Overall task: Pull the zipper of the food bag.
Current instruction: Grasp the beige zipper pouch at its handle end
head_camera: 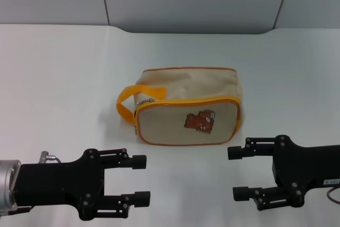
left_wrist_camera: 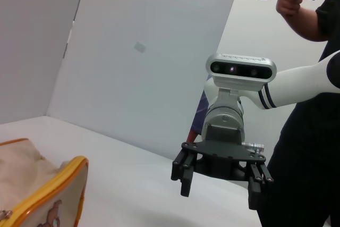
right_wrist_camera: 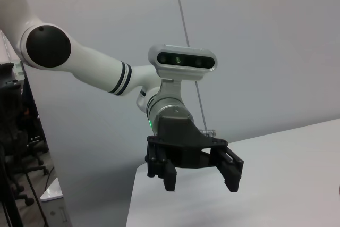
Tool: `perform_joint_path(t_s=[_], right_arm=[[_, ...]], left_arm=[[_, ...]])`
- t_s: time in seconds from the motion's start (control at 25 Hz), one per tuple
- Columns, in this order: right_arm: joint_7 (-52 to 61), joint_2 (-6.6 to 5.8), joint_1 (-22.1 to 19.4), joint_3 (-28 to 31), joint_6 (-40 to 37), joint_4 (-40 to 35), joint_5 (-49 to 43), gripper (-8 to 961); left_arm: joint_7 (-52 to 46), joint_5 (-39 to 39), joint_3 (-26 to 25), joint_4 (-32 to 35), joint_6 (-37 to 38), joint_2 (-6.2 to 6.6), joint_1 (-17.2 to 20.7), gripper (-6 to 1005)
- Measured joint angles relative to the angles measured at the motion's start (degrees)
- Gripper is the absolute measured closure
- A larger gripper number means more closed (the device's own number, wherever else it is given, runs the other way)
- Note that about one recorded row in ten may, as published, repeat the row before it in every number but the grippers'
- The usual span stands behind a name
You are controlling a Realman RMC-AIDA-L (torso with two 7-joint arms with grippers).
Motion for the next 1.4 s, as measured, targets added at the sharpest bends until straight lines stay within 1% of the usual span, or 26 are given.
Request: perform_joint_path(t_s=[0.56, 0.72, 0.8, 0.84, 0.88, 0.92, 0.96, 1.0, 1.04, 1.08, 1.12, 1.16, 1.2, 1.24, 1.28, 1.4], right_arm=[[-0.01, 0.13, -0.48, 0.22, -0.49, 0.09, 0.00, 210], [-0.01, 0.11, -0.61, 0.27, -0.39, 0.08, 0.00, 211], [-0.01, 0.11, -0.71, 0.31, -0.29, 0.09, 0.00, 211], [-0.01, 0.10, -0.81, 0.35, -0.17, 0.09, 0.00, 211], [-0.01, 0.10, -0.81, 0.35, -0.17, 0.09, 0.00, 211], [-0.01, 0.08, -0.87, 0.35, -0.12, 0.09, 0.00, 211], [-0.01, 0.01, -1.08, 0.37, -0.06, 0.09, 0.03, 211], [-0.01, 0.01, -1.08, 0.37, -0.06, 0.09, 0.03, 211], [-0.01, -0.09, -1.25, 0.44, -0.02, 0.08, 0.11, 211], [-0.01, -0.14, -1.29, 0.48, -0.01, 0.09, 0.16, 211], [-0.01, -0.14, -1.29, 0.48, -0.01, 0.09, 0.16, 211], [-0.01, -0.15, -1.34, 0.57, 0.00, 0.08, 0.19, 211], [-0.01, -0.15, -1.34, 0.57, 0.00, 0.08, 0.19, 211], [-0.01, -0.16, -1.38, 0.79, 0.00, 0.09, 0.19, 211], [-0.01, -0.16, -1.38, 0.79, 0.00, 0.09, 0.19, 211], [-0.01, -0.16, -1.48, 1.18, 0.00, 0.09, 0.19, 211]], left_arm=[[-0.06, 0.00, 0.13, 0.00, 0.22, 0.20, -0.17, 297], [0.31, -0.04, -0.60, 0.00, -0.45, 0.04, 0.09, 304], [0.96, -0.21, -2.37, 0.00, -2.33, -0.22, 0.45, 307], [1.85, -0.29, -5.83, 0.00, -6.09, -0.88, 1.05, 309], [1.85, -0.29, -5.83, 0.00, -6.09, -0.88, 1.05, 311], [2.20, -0.31, -7.56, 0.01, -8.48, -1.36, 1.35, 312], [3.03, -0.32, -9.68, -0.01, -13.29, -2.26, 1.66, 314], [3.03, -0.32, -9.68, -0.01, -13.29, -2.26, 1.66, 316], [3.97, -0.33, -10.01, -0.07, -17.21, -2.85, 1.63, 317], [4.50, -0.31, -9.79, -0.42, -19.18, -3.22, 1.35, 319], [4.88, -0.30, -9.66, -1.05, -20.32, -3.34, 0.96, 321], [5.43, -0.31, -9.54, -2.27, -21.68, -3.42, 0.19, 323], [5.43, -0.31, -9.54, -2.27, -21.68, -3.42, 0.19, 324], [6.33, -0.30, -9.66, -5.06, -23.79, -3.39, -1.41, 326], [6.33, -0.30, -9.66, -5.06, -23.79, -3.39, -1.41, 328], [6.92, -0.37, -10.00, -7.45, -26.81, -3.44, -3.24, 333]])
